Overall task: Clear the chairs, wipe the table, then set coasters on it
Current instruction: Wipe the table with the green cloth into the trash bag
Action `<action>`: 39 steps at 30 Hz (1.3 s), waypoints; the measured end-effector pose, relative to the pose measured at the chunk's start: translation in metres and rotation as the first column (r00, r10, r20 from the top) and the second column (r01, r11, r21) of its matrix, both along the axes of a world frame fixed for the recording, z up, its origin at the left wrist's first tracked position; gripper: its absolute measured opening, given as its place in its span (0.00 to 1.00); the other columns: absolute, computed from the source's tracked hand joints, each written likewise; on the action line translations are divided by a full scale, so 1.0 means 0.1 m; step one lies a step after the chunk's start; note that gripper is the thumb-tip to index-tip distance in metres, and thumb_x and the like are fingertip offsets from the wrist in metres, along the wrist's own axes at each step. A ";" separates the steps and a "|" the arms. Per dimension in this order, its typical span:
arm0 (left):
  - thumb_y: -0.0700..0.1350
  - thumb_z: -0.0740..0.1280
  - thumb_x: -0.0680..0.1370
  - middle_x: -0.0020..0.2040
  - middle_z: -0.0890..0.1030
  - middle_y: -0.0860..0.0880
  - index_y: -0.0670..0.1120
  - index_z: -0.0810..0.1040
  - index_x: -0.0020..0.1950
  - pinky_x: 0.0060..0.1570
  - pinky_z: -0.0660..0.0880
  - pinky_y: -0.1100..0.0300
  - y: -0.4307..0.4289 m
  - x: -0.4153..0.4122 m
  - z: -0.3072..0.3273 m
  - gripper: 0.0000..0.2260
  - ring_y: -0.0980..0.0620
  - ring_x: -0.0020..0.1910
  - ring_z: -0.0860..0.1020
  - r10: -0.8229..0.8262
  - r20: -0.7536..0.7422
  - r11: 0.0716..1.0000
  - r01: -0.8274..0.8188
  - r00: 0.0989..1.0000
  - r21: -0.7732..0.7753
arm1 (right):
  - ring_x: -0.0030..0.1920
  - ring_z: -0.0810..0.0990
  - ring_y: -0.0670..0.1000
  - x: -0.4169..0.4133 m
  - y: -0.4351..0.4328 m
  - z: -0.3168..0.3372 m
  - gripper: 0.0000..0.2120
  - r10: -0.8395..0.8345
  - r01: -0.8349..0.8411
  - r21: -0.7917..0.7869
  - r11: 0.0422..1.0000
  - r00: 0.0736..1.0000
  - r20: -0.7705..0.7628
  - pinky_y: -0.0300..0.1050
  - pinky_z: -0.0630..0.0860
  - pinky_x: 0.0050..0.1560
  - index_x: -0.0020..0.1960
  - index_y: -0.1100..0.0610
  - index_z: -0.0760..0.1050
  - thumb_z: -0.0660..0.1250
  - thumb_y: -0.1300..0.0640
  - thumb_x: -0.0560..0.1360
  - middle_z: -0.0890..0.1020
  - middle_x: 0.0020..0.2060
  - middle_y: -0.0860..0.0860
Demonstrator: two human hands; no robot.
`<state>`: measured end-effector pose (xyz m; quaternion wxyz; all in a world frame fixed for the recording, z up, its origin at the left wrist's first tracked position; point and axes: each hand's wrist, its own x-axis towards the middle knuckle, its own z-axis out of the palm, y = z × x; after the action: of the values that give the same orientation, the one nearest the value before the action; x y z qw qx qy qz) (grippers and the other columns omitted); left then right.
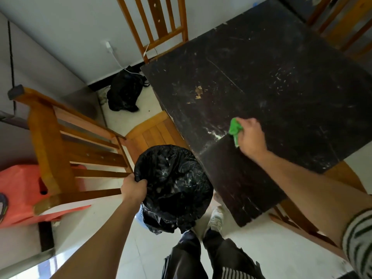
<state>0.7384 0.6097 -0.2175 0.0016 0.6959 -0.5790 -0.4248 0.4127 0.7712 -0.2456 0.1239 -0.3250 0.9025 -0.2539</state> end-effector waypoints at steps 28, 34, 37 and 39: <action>0.36 0.62 0.74 0.46 0.81 0.42 0.41 0.79 0.52 0.47 0.76 0.51 -0.08 -0.05 0.04 0.09 0.40 0.47 0.79 -0.027 0.026 0.999 0.026 0.999 0.034 | 0.61 0.71 0.66 -0.94 -0.32 -0.14 0.19 -0.395 0.382 0.282 0.880 0.919 -0.013 0.55 0.70 0.61 0.67 0.58 0.73 0.66 0.58 0.76 0.71 0.62 0.64; 0.36 0.62 0.75 0.46 0.81 0.42 0.43 0.78 0.51 0.51 0.77 0.49 -0.12 -0.08 0.05 0.08 0.39 0.48 0.78 -0.020 0.059 0.999 0.019 0.998 0.029 | 0.54 0.72 0.63 -0.01 -0.66 -0.25 0.18 0.059 -0.042 0.235 0.971 0.996 -0.066 0.54 0.71 0.53 0.63 0.55 0.76 0.65 0.64 0.73 0.73 0.56 0.61; 0.37 0.63 0.75 0.47 0.81 0.41 0.43 0.78 0.52 0.52 0.77 0.47 -0.12 -0.09 0.06 0.08 0.38 0.49 0.78 -0.025 0.067 0.999 0.023 0.997 0.036 | 0.54 0.71 0.58 0.83 -0.63 -0.17 0.25 0.353 -0.348 0.134 0.928 0.935 -0.015 0.52 0.71 0.53 0.66 0.51 0.75 0.65 0.68 0.72 0.74 0.54 0.57; 0.37 0.63 0.75 0.47 0.81 0.41 0.42 0.78 0.52 0.51 0.77 0.48 -0.12 -0.10 0.08 0.08 0.38 0.48 0.78 -0.023 0.069 0.999 0.020 0.997 0.036 | 0.58 0.69 0.57 1.20 -0.54 -0.14 0.27 0.539 -0.541 0.130 0.831 0.841 0.050 0.52 0.70 0.57 0.69 0.50 0.73 0.64 0.70 0.73 0.73 0.57 0.55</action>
<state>0.7281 0.5974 -0.2090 -0.0354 0.7040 -0.5784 -0.4106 0.5324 0.7169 -0.2601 0.2178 -0.5558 0.7887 -0.1468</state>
